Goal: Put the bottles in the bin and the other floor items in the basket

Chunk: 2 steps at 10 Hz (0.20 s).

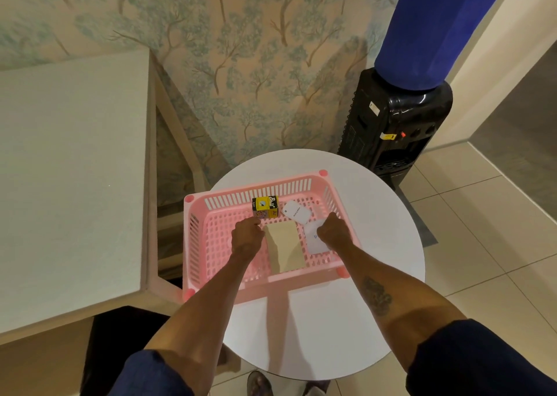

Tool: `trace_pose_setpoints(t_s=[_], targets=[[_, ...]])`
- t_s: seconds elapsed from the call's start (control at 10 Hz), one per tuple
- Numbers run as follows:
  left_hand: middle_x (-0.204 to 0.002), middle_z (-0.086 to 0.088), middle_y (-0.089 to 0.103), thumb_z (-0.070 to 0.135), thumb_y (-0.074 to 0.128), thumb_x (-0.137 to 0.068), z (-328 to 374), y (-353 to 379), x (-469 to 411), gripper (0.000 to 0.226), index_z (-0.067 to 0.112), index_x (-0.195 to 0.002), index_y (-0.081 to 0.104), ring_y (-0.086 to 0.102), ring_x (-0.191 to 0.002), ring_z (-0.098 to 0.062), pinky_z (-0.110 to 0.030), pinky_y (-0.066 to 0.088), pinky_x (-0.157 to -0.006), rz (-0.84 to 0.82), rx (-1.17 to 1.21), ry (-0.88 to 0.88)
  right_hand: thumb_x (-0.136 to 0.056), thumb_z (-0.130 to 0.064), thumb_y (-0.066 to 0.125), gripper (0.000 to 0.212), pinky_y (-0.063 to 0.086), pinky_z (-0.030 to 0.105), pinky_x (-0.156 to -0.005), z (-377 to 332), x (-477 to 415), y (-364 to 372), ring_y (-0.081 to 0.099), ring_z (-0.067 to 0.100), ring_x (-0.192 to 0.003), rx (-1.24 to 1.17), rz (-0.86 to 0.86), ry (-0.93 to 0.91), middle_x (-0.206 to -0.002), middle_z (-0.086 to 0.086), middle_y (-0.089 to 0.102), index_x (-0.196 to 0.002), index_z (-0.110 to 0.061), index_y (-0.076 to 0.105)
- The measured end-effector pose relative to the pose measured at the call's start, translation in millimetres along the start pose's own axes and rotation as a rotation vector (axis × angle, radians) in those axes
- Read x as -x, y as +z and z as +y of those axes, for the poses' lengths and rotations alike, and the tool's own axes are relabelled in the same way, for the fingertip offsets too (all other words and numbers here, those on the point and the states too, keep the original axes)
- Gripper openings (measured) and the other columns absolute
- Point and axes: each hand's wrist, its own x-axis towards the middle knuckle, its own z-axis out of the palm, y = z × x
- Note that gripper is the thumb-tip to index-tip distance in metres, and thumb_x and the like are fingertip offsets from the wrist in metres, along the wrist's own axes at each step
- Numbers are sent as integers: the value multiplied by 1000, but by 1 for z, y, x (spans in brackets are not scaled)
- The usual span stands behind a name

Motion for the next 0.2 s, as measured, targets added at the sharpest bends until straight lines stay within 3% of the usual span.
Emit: trace_pose_setpoints(t_s=[0.2], targets=[[-128, -10, 68, 15, 67, -92, -6, -16, 4, 38, 9, -128, 66, 64, -114, -29, -37, 51, -99, -5, -35, 45, -98, -16, 52, 37, 53, 36, -88, -9, 15, -3, 63, 28, -108, 50, 60, 1, -121, 13, 61, -132, -4, 43]])
